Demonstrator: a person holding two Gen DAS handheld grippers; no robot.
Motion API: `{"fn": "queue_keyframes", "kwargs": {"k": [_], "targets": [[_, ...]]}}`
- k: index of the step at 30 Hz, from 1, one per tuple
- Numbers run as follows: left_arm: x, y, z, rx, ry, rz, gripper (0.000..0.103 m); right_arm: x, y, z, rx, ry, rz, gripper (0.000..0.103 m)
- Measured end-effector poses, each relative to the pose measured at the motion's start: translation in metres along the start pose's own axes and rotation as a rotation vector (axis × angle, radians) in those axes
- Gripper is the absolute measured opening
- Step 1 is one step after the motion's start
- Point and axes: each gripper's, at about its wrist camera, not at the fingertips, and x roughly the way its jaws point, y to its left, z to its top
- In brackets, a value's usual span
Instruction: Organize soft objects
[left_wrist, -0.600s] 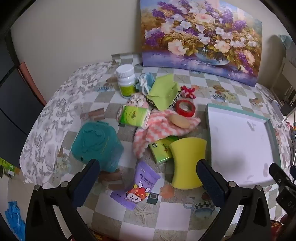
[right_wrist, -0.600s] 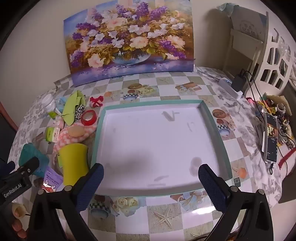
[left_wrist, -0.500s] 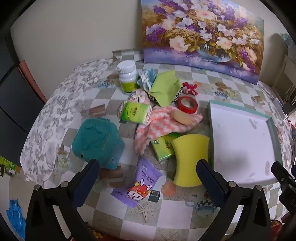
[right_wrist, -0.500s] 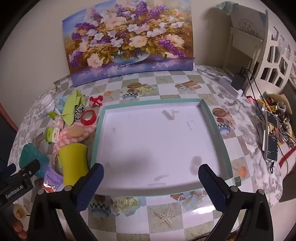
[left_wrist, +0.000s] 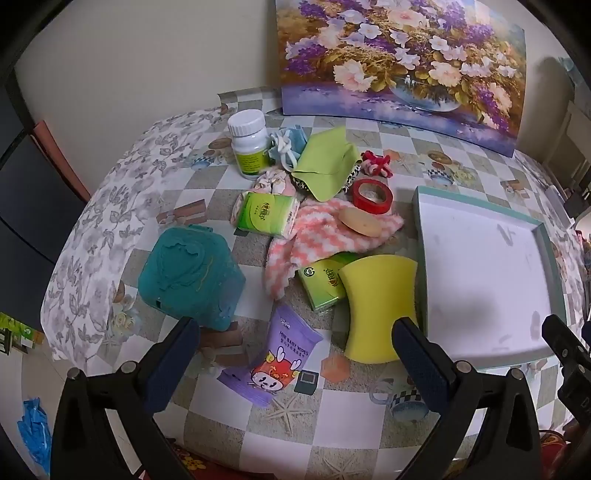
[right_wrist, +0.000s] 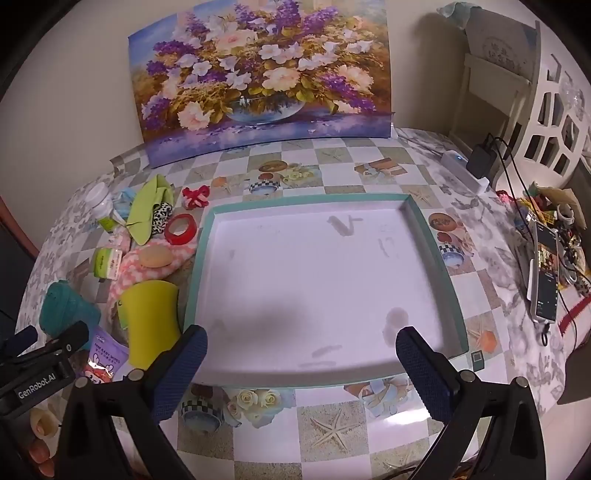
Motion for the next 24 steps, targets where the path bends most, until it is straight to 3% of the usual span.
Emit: {"fn": "queue_keyframes", "kwargs": {"k": [24], "targets": [[0.0016,-0.004,-0.0025,0.008,0.005,-0.004,0.103,0.0005,0.0017,-0.0005,-0.007,0.005,-0.002,0.103]]}}
